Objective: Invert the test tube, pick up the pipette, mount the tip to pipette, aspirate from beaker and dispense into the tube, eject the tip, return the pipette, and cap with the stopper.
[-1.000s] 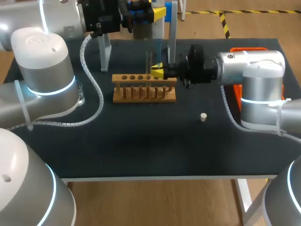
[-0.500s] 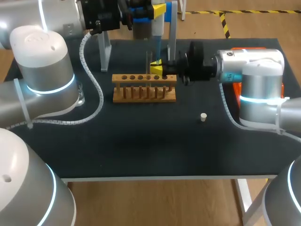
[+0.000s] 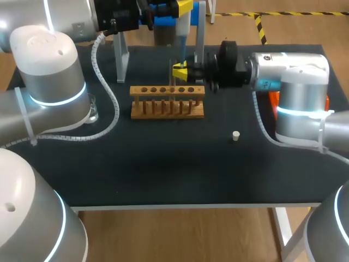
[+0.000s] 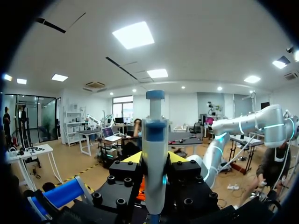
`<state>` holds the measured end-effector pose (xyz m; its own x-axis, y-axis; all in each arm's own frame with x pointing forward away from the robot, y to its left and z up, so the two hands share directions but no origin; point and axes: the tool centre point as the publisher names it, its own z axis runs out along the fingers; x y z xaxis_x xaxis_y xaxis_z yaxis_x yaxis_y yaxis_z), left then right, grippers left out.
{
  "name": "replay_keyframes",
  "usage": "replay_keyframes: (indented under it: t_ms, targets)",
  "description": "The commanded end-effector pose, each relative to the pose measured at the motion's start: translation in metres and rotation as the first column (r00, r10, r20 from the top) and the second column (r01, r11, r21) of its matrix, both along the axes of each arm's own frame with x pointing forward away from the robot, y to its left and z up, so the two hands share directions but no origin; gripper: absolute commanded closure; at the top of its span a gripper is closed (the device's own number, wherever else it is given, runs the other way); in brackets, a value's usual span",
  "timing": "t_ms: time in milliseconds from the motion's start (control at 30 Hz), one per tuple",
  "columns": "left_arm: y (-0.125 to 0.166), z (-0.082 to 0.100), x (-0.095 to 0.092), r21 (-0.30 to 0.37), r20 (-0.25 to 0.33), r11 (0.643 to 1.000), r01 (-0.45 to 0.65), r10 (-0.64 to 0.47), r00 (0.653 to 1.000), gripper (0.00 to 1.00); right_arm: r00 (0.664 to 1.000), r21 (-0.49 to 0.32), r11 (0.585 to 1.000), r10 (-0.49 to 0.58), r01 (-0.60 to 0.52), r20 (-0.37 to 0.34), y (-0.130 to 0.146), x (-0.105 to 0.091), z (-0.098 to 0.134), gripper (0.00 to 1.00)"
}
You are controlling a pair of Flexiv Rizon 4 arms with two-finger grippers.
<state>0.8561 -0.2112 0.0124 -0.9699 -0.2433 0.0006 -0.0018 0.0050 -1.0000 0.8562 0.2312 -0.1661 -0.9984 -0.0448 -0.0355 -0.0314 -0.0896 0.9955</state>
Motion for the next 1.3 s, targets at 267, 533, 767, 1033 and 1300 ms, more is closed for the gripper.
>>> replay_keyframes:
  t_ms: [267,533,767,1033,1300]
  targets:
    - [0.001,-0.016,0.001,0.001,0.0,1.0,0.004,-0.004,1.0,1.0,1.0,-0.04,0.999,-0.004,0.003,-0.007,-0.007,-0.002,0.018,0.0]
    - [0.001,-0.016,0.001,0.001,0.0,1.0,0.004,-0.004,1.0,1.0,1.0,-0.068,0.998,-0.006,0.004,-0.027,-0.016,-0.004,-0.005,0.0]
    - [0.001,-0.016,0.001,0.001,0.0,1.0,0.004,-0.004,1.0,1.0,0.999,-0.029,0.999,0.044,-0.044,0.002,-0.063,-0.026,-0.014,0.0]
    - [0.001,-0.016,0.001,0.001,0.0,1.0,0.004,-0.004,1.0,1.0,0.989,-0.004,0.992,0.125,-0.125,0.073,-0.137,-0.067,-0.008,0.0]
    - [0.001,-0.016,0.001,0.001,0.0,1.0,0.004,-0.004,1.0,1.0,0.989,-0.004,0.992,0.125,-0.125,0.073,-0.137,-0.067,-0.008,0.0]
